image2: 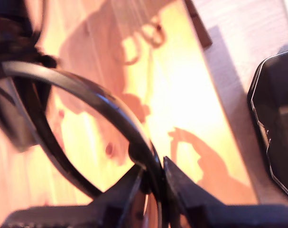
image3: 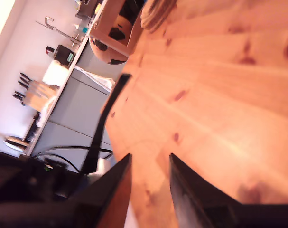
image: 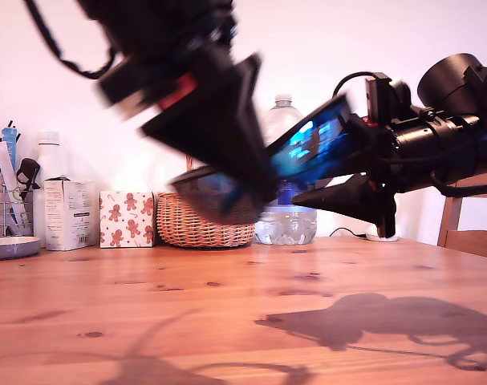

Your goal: Pick up the sunglasses and close them, then place them back on the table

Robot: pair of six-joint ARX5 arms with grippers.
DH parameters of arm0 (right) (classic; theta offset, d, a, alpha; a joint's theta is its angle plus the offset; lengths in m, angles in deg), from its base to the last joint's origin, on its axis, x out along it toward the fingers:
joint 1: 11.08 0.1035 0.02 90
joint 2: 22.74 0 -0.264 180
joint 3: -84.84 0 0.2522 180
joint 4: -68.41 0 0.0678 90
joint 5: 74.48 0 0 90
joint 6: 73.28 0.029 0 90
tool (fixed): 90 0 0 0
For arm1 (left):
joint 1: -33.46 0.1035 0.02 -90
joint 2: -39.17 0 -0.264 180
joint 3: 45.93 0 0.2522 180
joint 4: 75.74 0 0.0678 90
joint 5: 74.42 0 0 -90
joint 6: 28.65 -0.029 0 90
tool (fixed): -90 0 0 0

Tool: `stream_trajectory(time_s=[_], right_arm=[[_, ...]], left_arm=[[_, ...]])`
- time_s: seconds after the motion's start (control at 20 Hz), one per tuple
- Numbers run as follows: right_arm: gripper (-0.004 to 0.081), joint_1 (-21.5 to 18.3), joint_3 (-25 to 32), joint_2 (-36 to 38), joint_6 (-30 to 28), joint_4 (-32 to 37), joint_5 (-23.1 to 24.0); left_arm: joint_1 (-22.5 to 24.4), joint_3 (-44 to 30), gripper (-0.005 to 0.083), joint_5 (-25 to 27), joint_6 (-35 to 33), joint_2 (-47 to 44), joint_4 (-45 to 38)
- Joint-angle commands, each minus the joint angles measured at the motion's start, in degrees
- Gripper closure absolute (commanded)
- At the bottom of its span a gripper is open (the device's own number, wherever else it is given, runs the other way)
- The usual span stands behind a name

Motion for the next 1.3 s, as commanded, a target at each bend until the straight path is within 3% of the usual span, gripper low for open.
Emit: stream_trajectory(time_s=[0.0,0.25,0.4,0.7,1.25], right_arm=[[0.0492,0.28,-1.77,-0.66,-1.81,0.63,-0.85],[0.0484,-0.52,-5.2,-0.66,-2.4,0.63,-7.39],[0.0438,-0.59,-6.91,-0.66,-1.81,-1.25,-9.51],[0.0394,-1.46,-7.1,-0.66,-2.29,-3.28,-6.58],[0.0395,1.9,-7.43,-3.3,-1.38,-2.54,-8.72]], left_arm=[[-0.17,-0.55,0.0794,-2.03,0.52,0.15,-2.8],[0.33,-0.55,0.0794,-7.56,4.92,0.26,-5.88],[0.39,-0.55,0.0794,-8.85,6.47,0.26,-7.26],[0.37,-0.57,0.0794,-9.38,7.32,0.26,-8.94],[0.04,-0.55,0.0794,-12.79,7.76,0.24,-11.32]])
